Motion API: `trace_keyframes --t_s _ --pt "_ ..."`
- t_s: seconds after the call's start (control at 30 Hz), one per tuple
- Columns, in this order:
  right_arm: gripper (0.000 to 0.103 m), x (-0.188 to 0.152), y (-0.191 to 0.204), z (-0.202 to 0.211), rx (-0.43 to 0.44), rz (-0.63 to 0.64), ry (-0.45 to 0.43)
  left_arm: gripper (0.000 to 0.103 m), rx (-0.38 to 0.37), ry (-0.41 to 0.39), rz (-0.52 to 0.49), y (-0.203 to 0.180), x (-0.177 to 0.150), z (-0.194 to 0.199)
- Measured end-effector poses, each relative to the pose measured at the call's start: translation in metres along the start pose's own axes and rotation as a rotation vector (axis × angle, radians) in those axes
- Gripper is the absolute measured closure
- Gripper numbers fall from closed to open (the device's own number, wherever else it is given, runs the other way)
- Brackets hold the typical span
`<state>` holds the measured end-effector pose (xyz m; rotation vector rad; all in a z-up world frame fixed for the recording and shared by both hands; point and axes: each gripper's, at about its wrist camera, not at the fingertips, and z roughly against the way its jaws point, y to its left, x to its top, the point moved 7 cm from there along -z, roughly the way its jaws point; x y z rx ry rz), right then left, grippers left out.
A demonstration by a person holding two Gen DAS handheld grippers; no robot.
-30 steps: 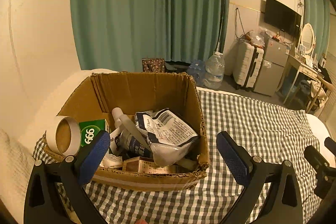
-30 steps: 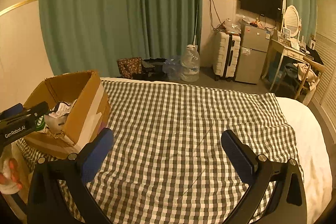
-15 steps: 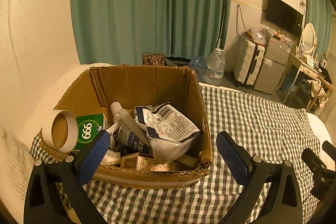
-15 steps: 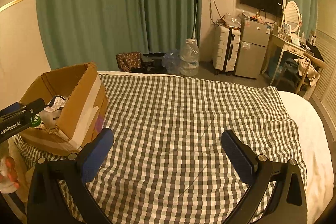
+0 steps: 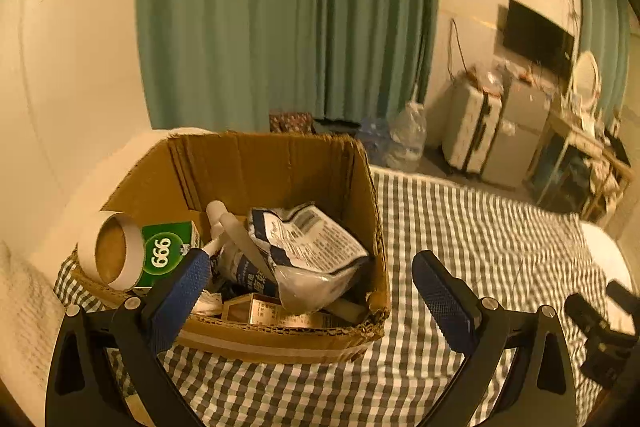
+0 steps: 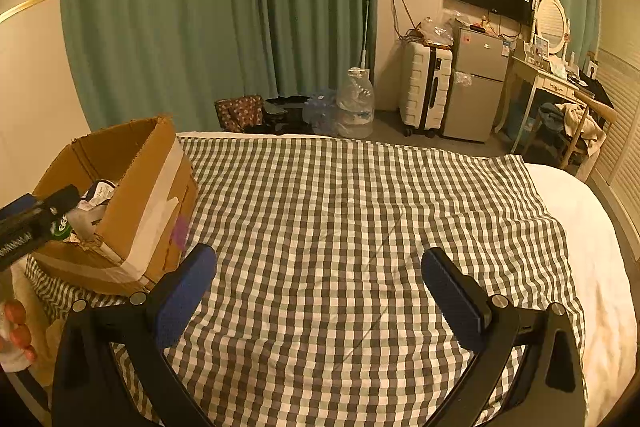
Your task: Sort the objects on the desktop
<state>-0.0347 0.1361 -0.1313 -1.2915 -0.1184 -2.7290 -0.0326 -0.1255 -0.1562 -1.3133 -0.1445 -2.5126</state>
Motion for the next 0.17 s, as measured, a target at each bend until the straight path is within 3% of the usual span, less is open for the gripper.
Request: trace_keyframes --t_s 0.17 --pt "0.000 -0.0038 -0.0045 -0.0020 -0.006 -0.005 0.010 0.000 -0.007 0.001 -0.016 -0.0031 -0.0003 0.0002"
